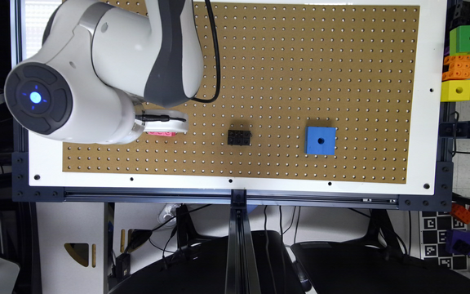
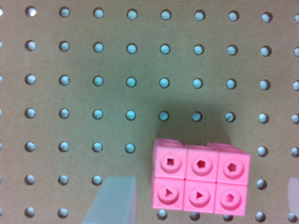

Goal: Pick up pink block.

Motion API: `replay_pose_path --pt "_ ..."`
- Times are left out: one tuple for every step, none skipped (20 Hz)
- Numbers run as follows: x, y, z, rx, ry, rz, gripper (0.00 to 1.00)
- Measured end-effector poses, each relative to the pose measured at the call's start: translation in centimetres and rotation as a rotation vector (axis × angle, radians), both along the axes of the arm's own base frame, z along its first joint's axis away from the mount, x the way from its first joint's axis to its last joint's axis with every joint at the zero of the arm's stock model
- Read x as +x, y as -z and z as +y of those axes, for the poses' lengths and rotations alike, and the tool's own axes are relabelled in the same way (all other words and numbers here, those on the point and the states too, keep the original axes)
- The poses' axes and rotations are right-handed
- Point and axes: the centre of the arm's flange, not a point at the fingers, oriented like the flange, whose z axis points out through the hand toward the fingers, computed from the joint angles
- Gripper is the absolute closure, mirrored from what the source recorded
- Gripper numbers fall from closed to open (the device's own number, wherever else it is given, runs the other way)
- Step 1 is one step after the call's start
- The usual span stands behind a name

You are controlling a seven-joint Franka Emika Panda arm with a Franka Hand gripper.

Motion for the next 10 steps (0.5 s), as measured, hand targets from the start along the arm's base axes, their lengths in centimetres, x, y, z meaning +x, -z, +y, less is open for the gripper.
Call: replay_pose_path --pt "0.1 0.2 0.0 0.000 0.000 0.000 0.00" --pt "0.1 0.2 0.0 0.000 0.000 -0.001 0.00" --pt "0.1 0.2 0.0 0.000 0.000 0.000 0.00" --pt "0.1 0.4 0.0 0.001 0.000 0.003 0.00" --pt "0.1 0.8 0.0 0.002 0.000 0.004 0.00" --pt "0.1 1.2 0.0 0.002 0.000 0.003 0.00" --pt "0.1 1.5 0.0 0.003 0.000 0.003 0.00" --pt "0.1 1.8 0.1 0.003 0.000 0.003 0.00" --pt "0.0 1.9 0.1 0.003 0.000 0.003 0.00" --pt "0.0 2.3 0.1 0.004 0.000 0.004 0.00"
